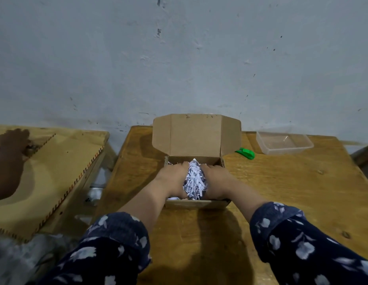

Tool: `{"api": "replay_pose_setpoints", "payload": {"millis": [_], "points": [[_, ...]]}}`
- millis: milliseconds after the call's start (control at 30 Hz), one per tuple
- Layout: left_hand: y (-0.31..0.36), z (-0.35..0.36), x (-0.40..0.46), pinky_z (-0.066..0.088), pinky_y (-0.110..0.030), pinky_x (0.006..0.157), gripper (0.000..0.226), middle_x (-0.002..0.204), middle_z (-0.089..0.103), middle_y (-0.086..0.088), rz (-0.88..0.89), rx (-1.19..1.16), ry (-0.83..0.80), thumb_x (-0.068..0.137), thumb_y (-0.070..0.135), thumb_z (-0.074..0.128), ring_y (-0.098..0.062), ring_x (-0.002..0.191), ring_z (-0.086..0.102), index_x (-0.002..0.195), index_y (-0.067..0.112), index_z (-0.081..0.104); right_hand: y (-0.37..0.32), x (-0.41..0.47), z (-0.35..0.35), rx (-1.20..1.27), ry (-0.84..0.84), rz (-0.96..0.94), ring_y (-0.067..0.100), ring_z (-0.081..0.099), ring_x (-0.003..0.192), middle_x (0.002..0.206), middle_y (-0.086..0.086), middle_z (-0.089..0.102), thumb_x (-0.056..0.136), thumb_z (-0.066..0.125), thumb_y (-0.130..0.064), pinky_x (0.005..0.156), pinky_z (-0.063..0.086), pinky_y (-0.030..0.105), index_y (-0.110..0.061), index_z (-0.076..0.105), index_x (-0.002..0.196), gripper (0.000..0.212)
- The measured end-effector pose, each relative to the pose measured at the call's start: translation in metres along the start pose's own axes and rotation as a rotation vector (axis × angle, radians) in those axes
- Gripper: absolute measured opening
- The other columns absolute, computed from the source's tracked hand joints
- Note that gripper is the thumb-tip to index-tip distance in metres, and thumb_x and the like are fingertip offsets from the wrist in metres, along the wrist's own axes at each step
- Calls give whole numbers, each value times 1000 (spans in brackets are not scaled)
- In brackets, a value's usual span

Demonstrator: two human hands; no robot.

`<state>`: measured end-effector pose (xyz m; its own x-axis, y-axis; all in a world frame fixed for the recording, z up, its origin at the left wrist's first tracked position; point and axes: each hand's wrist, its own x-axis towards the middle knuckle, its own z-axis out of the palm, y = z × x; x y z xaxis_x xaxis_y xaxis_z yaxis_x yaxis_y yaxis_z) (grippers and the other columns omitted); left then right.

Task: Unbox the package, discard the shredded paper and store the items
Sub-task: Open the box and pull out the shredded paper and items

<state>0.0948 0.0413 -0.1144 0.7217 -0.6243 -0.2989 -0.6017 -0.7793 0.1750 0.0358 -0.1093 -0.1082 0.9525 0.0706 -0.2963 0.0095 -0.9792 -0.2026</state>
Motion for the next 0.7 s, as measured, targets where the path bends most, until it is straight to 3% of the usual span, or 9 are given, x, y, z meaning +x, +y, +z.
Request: {"api": "replay_pose_setpoints", "payload": {"millis": [300, 533, 633, 700], "points": [[-10, -51, -1, 51, -35, 84, 90, 120, 58, 1, 79, -201, 170, 62, 31, 84, -20, 104, 58, 137, 25, 35, -5, -11, -62, 35, 206, -42, 27, 48, 115, 129, 9, 53, 63, 80, -37, 94, 39, 33, -13, 34, 136, 89], [8, -101, 9, 49, -40, 94, 95, 130, 53, 3, 140, -265, 311, 57, 48, 82, -18, 116, 54, 137, 28, 35, 12, -21, -105, 27, 383, -32, 28, 42, 123, 137, 7, 47, 59, 80, -44, 102, 35, 40, -18, 25, 143, 104], [36, -111, 18, 45, -28, 82, 90, 125, 55, 7, 148, -205, 344, 60, 45, 82, -12, 111, 54, 135, 27, 37, 34, -42, -118, 30, 391, 9, 29, 44, 119, 133, 8, 49, 61, 80, -42, 99, 37, 40, -16, 24, 143, 102], [61, -109, 25, 47, -30, 84, 87, 122, 58, 2, 188, -240, 338, 58, 41, 84, -17, 109, 57, 132, 24, 41, 53, -60, -120, 30, 385, 42, 28, 44, 117, 131, 8, 50, 62, 79, -40, 97, 37, 40, -17, 24, 143, 101]]}}
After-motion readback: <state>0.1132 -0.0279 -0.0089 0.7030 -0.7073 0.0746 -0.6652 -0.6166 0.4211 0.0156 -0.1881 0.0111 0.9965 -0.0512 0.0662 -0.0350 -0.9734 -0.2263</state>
